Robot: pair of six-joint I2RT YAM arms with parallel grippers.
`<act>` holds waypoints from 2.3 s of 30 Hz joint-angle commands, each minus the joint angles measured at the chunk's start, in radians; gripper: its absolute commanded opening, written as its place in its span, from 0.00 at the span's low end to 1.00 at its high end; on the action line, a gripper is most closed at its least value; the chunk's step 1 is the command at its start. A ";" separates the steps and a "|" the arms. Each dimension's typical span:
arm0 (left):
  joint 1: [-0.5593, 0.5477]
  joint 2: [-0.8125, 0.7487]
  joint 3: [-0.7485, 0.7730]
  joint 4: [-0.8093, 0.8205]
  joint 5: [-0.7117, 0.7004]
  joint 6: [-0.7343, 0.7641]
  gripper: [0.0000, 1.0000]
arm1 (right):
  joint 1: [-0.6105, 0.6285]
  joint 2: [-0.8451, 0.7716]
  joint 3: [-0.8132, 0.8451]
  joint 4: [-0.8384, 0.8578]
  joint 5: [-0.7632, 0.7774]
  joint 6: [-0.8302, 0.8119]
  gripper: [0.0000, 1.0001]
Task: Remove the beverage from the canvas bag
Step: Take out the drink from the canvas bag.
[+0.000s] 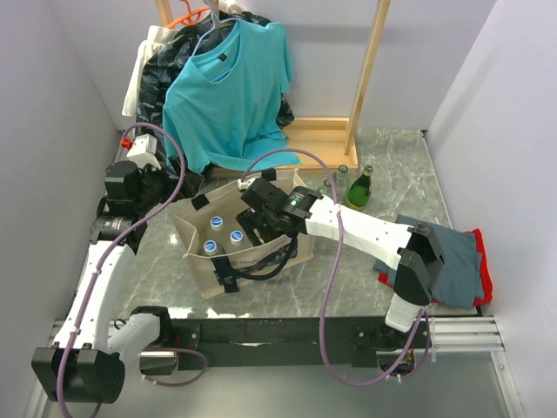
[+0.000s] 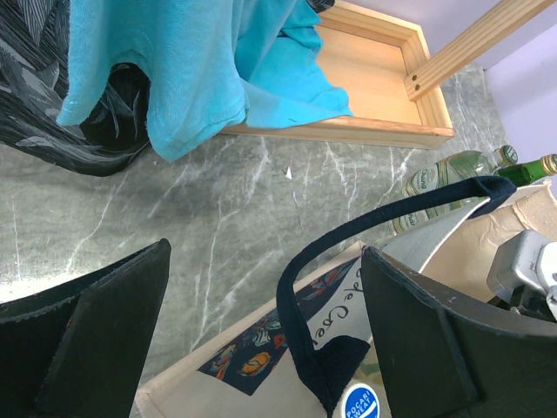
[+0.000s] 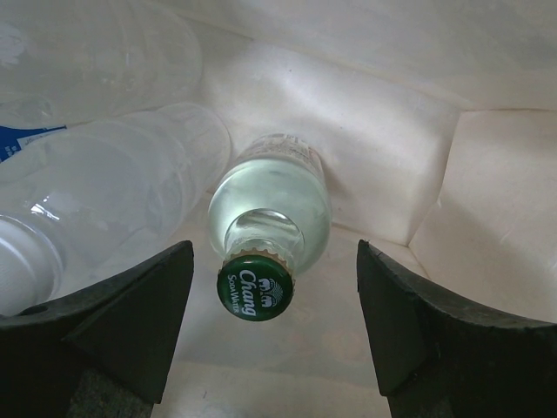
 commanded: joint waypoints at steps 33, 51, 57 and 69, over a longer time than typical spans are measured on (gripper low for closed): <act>0.003 -0.009 -0.017 0.035 0.013 0.003 0.96 | -0.005 0.014 -0.011 0.010 -0.055 -0.017 0.78; 0.003 0.002 -0.008 0.027 0.019 0.012 0.96 | -0.005 0.020 -0.015 -0.007 -0.093 -0.021 0.18; 0.003 -0.005 -0.014 0.029 0.019 0.004 0.96 | -0.005 0.017 -0.018 -0.007 -0.088 -0.023 0.12; 0.003 -0.009 -0.012 0.027 0.022 0.004 0.96 | -0.005 0.003 -0.023 -0.001 -0.084 -0.020 0.00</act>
